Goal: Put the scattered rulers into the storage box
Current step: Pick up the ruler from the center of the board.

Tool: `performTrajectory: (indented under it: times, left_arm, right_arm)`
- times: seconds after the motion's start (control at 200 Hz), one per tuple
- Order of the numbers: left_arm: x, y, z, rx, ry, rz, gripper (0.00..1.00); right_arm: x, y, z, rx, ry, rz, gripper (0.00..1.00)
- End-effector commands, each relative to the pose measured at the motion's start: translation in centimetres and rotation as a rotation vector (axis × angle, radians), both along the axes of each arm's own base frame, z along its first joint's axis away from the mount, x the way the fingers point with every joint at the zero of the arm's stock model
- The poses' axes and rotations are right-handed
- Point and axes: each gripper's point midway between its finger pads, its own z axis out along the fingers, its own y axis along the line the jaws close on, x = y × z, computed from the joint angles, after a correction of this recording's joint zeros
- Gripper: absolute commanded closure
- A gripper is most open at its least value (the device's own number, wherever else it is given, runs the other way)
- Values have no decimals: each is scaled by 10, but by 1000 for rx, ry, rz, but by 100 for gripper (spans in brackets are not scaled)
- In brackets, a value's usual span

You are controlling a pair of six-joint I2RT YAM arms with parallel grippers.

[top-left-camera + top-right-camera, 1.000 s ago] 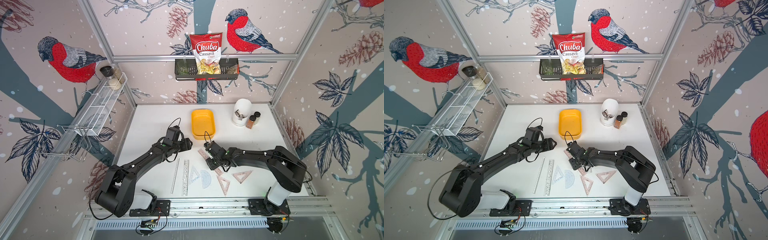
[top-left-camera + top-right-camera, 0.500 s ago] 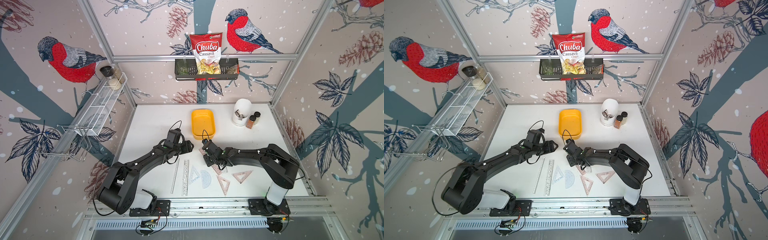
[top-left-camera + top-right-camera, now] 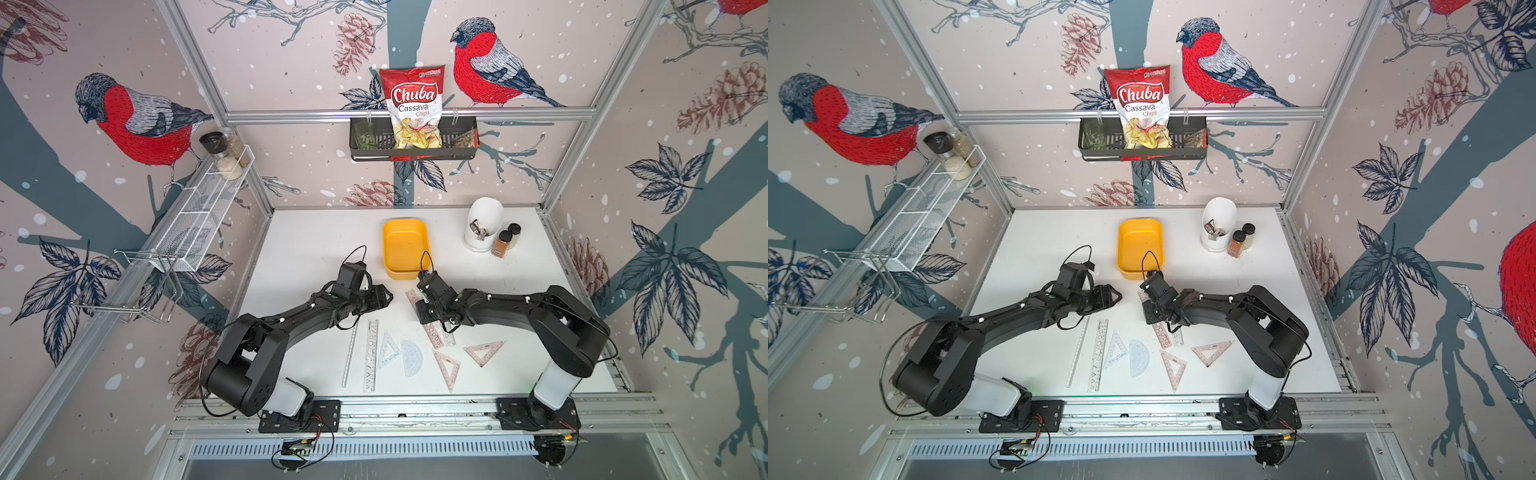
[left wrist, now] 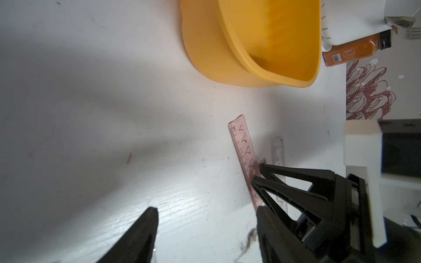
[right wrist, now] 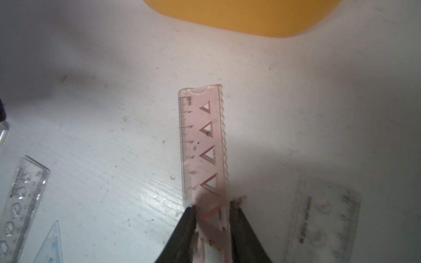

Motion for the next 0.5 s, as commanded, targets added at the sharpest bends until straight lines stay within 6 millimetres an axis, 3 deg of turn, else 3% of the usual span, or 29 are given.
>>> performTrajectory:
  times: [0.0,0.17,0.495]
  left_arm:
    - [3,-13,8,-60,-16,-21,28]
    - [-2,-27,8,-101,12,-58,28]
    - [-23,-56,-3,-124,115,-144,29]
  right_arm:
    - [-13,-1,-3,78,112,-17,68]
    - [-15,-1,5,198,166,-25,67]
    - [-31,-14,2,218,203,-11,56]
